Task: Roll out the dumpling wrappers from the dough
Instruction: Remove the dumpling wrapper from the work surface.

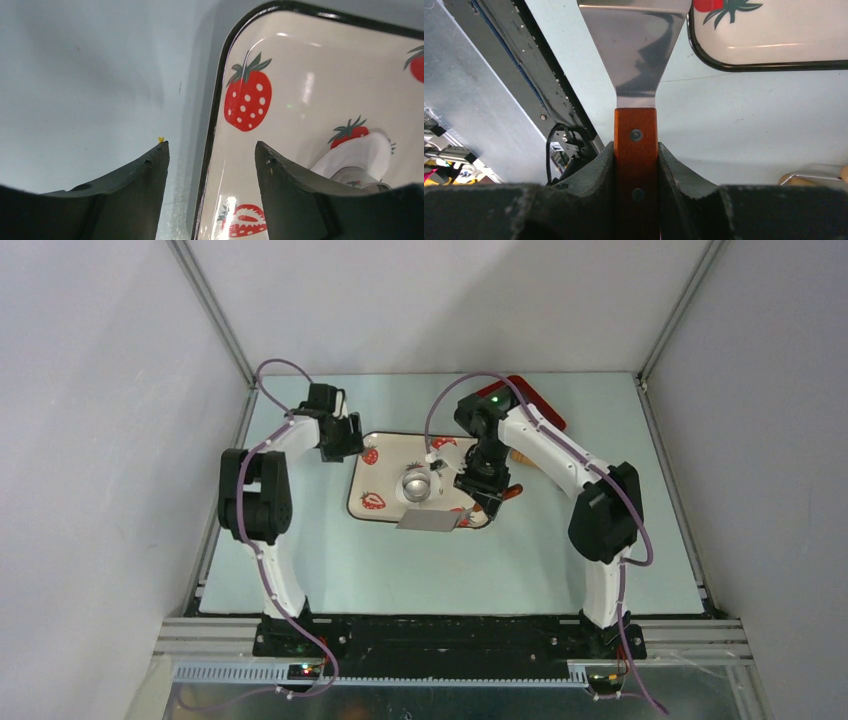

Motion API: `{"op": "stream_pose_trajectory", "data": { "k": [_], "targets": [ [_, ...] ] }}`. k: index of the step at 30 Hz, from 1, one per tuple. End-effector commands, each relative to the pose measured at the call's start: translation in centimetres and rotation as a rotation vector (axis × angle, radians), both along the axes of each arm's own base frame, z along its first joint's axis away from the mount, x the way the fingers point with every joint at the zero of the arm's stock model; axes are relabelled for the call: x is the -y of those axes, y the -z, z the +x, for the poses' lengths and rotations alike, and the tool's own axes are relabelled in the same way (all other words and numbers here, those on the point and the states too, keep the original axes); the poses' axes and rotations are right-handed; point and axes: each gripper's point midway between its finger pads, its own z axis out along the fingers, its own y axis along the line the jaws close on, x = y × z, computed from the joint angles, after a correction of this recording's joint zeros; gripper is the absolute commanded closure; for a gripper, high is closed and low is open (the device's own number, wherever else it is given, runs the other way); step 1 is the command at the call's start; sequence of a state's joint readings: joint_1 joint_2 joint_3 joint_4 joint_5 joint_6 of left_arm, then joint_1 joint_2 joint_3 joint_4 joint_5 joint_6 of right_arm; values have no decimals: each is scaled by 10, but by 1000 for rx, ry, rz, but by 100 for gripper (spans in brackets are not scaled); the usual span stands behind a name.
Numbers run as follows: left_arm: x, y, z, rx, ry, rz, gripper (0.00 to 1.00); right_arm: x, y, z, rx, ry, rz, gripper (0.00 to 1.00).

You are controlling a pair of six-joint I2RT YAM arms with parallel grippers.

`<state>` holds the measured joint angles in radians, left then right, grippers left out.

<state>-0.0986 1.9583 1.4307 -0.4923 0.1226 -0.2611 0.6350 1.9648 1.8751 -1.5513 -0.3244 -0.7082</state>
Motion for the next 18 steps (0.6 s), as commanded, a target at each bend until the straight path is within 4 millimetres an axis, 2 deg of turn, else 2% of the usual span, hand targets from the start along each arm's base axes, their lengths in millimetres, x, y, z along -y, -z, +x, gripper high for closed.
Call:
{"op": "stream_pose_trajectory", "data": {
  "k": [1,6,13,18],
  "targets": [
    [4,15,-9,-46,27,0,33,10,-25,-20,-11,6,37,100],
    [10,31,-15,-92,28,-31,47,12,-23,-24,-24,13,30,100],
    [16,37,-25,-124,32,-65,57,15,-10,-30,-69,13,-16,100],
    [21,40,-33,-142,37,-77,70,29,-6,-21,-62,64,-52,100]
  ]
}}
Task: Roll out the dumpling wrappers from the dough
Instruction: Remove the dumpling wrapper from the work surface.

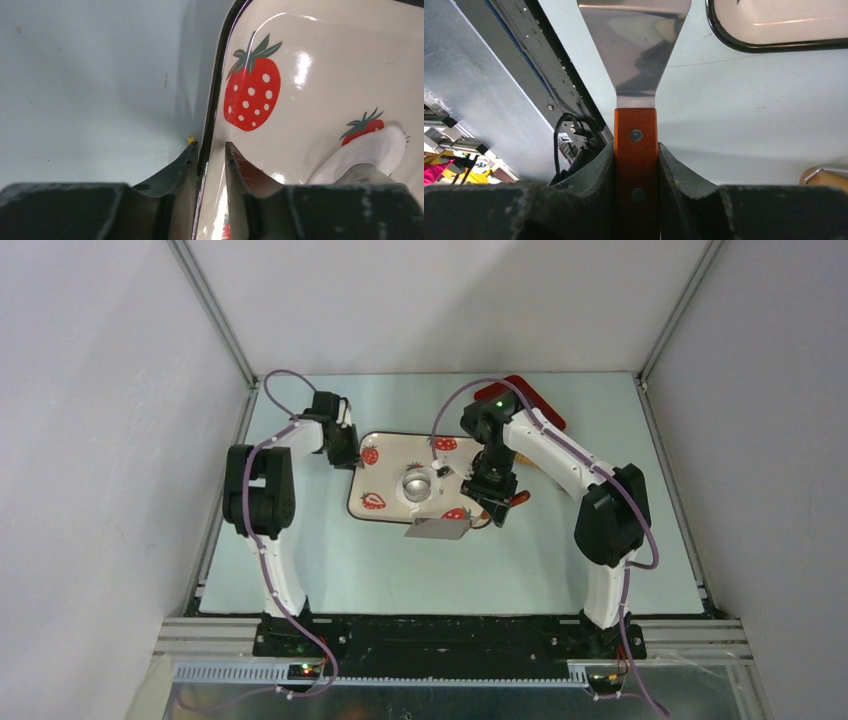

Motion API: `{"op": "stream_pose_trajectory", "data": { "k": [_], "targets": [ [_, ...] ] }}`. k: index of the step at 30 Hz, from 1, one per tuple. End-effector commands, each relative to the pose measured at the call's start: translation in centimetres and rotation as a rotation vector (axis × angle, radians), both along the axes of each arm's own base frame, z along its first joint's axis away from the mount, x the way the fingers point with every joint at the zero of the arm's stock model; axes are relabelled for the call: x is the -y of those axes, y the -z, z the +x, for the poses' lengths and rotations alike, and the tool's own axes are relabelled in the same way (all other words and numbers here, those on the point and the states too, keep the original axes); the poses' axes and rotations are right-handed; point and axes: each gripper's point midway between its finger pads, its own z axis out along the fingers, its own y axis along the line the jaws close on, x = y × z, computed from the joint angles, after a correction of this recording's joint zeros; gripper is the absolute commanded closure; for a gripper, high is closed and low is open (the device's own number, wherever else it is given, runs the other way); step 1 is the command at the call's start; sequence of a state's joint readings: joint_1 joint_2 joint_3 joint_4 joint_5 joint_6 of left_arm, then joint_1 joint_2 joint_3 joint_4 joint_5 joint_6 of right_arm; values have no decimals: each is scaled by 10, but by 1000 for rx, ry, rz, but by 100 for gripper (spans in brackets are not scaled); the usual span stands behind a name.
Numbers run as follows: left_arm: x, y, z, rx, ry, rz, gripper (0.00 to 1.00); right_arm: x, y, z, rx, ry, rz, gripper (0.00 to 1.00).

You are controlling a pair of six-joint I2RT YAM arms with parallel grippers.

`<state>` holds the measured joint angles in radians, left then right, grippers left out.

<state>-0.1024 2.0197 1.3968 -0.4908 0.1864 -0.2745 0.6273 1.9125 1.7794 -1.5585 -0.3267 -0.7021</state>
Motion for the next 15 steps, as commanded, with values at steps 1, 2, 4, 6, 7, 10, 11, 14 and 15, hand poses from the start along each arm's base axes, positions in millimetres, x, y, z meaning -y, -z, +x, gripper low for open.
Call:
{"op": "stream_pose_trajectory", "data": {
  "k": [1,2,4,6,7,10,11,14,15],
  "targets": [
    [10,7,-16,-44,12,-26,74,15,-9,-2,-18,56,-26,100],
    [10,7,-17,-45,11,-26,76,17,-9,1,-14,66,-31,100],
    [10,7,-17,-49,7,-28,83,21,-7,2,-14,69,-49,100],
    [10,7,-18,-49,8,-26,87,23,-4,3,-16,68,-63,100],
    [10,7,-18,-48,7,-25,90,25,-2,4,-18,69,-68,100],
    [10,7,-18,-47,4,-22,97,28,4,8,-27,70,-86,100],
    [10,8,-18,-49,3,-23,99,28,4,8,-28,67,-87,100],
    [10,7,-18,-45,-1,-25,100,26,8,9,-36,59,-90,100],
    [11,7,-18,-45,1,-25,100,25,9,10,-38,56,-90,100]
  ]
}}
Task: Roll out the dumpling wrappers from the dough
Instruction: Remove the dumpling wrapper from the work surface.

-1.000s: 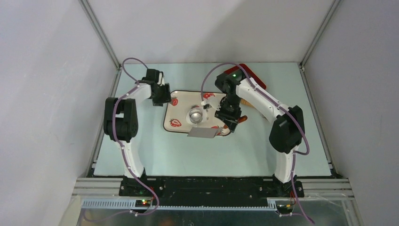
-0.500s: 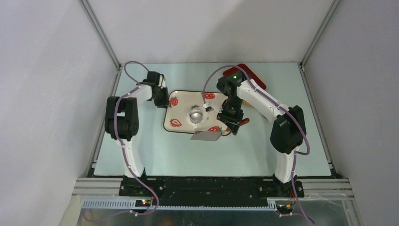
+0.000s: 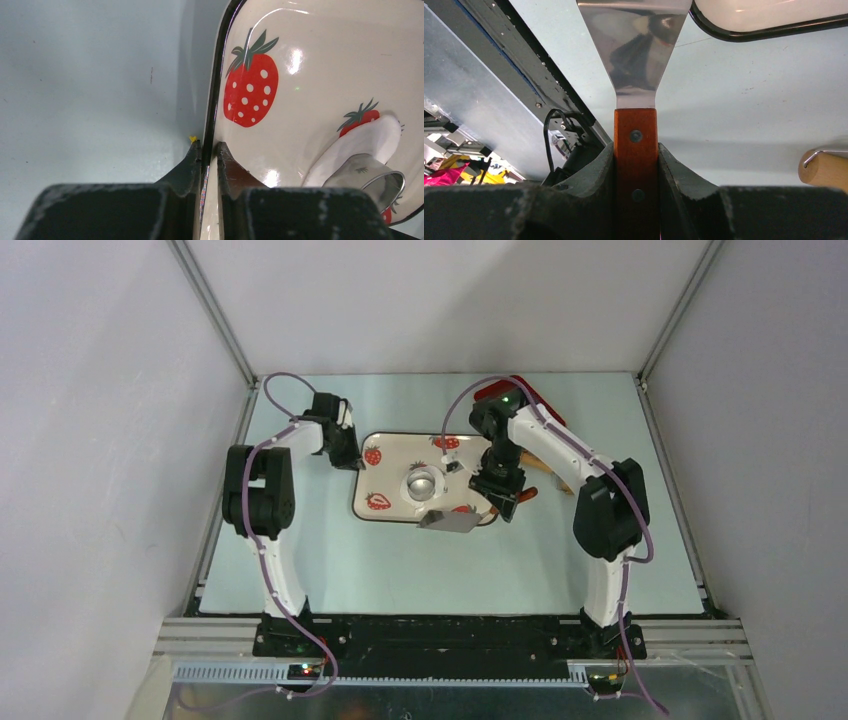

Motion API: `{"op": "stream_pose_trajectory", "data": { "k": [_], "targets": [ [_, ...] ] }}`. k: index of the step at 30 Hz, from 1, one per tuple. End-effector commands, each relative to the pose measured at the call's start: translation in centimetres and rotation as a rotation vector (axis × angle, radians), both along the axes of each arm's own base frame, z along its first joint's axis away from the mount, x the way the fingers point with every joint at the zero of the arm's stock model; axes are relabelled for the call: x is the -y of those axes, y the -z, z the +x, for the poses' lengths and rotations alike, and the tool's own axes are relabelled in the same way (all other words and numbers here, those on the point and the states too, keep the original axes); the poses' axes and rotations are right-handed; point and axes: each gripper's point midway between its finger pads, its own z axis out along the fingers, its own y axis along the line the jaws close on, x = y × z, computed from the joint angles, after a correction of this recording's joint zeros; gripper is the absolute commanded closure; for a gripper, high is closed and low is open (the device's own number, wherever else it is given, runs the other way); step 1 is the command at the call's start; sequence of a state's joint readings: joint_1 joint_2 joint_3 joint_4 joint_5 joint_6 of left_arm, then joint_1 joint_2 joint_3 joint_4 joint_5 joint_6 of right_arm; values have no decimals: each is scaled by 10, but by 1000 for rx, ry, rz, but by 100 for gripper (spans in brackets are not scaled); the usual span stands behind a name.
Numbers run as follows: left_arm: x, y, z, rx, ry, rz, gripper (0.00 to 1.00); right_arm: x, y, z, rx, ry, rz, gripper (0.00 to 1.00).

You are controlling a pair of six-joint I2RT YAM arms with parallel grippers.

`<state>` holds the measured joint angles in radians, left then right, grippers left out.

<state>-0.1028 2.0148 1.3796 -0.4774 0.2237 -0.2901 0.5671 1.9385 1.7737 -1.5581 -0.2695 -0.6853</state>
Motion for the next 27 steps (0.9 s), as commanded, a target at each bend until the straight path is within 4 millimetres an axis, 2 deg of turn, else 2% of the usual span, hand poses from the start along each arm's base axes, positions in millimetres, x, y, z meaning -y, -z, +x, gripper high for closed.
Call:
{"op": "stream_pose_trajectory", "data": {
  "k": [1,8,17,22,27],
  "targets": [
    [4,7,-15,-39,-3,13,100,1,0,-6,-44,-17,-22,100],
    [5,7,-14,-35,-3,11,100,-14,9,0,-56,-45,-16,100],
    [6,8,-15,-33,-3,8,100,-30,8,13,-26,-50,4,100],
    [6,7,-14,-29,-2,6,100,-42,-2,13,0,-67,42,100],
    [6,7,-14,-30,-3,6,100,-30,-20,6,59,-82,38,100]
  ]
}}
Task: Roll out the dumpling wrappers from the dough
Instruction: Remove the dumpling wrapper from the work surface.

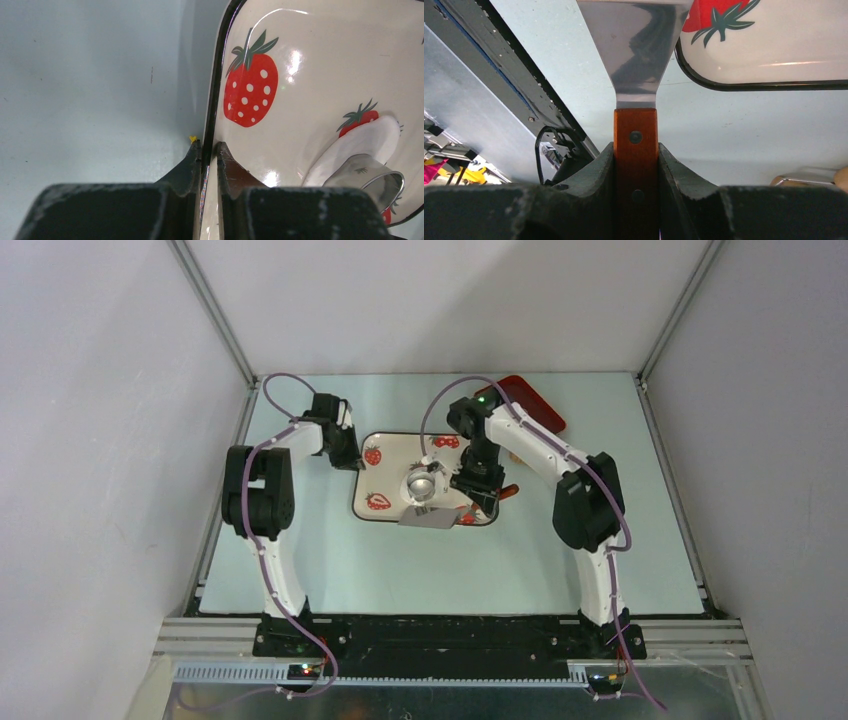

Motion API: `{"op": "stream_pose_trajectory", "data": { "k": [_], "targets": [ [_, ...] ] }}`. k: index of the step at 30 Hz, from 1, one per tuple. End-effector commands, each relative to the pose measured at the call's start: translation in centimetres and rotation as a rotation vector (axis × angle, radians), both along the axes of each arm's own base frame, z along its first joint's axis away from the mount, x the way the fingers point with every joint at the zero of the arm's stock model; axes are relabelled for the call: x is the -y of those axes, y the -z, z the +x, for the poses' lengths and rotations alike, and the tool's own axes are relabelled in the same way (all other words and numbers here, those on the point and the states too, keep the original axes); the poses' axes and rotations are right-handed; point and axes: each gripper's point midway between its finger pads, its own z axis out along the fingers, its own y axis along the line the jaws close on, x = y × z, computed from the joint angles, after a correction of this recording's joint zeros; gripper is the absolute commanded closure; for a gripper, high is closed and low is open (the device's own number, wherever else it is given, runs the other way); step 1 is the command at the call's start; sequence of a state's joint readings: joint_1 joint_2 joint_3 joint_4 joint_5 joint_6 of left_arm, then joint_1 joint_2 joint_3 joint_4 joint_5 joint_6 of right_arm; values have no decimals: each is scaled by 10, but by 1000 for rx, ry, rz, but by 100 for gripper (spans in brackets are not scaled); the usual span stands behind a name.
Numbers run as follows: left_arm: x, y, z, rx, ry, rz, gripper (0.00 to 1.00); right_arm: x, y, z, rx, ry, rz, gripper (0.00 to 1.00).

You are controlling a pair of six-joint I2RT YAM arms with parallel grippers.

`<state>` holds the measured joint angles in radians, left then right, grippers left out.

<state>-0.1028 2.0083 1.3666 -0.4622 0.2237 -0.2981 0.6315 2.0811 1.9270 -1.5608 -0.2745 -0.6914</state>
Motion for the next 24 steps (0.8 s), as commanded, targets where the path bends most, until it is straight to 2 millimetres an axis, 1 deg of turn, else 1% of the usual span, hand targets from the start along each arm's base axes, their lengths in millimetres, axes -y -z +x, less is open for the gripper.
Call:
{"op": "stream_pose_trajectory", "data": {
  "k": [1,4,7,11,14,18,24],
  "targets": [
    [6,7,-13,-37,4,9,100,11,-34,-11,59,-10,23,100],
    [6,7,-13,-37,2,8,100,24,-35,-21,51,-12,1,100],
    [5,7,-13,-35,2,10,100,34,-33,-27,39,-7,-20,100],
    [6,7,-13,-34,2,10,100,45,-31,-24,45,5,-45,100],
    [6,7,-13,-35,2,10,100,52,-26,-20,37,11,-72,100],
    [6,7,-13,-32,2,10,100,52,-15,-14,15,11,-94,100],
    [6,7,-12,-32,2,10,100,47,-8,-3,22,-14,-111,100]
  ]
}}
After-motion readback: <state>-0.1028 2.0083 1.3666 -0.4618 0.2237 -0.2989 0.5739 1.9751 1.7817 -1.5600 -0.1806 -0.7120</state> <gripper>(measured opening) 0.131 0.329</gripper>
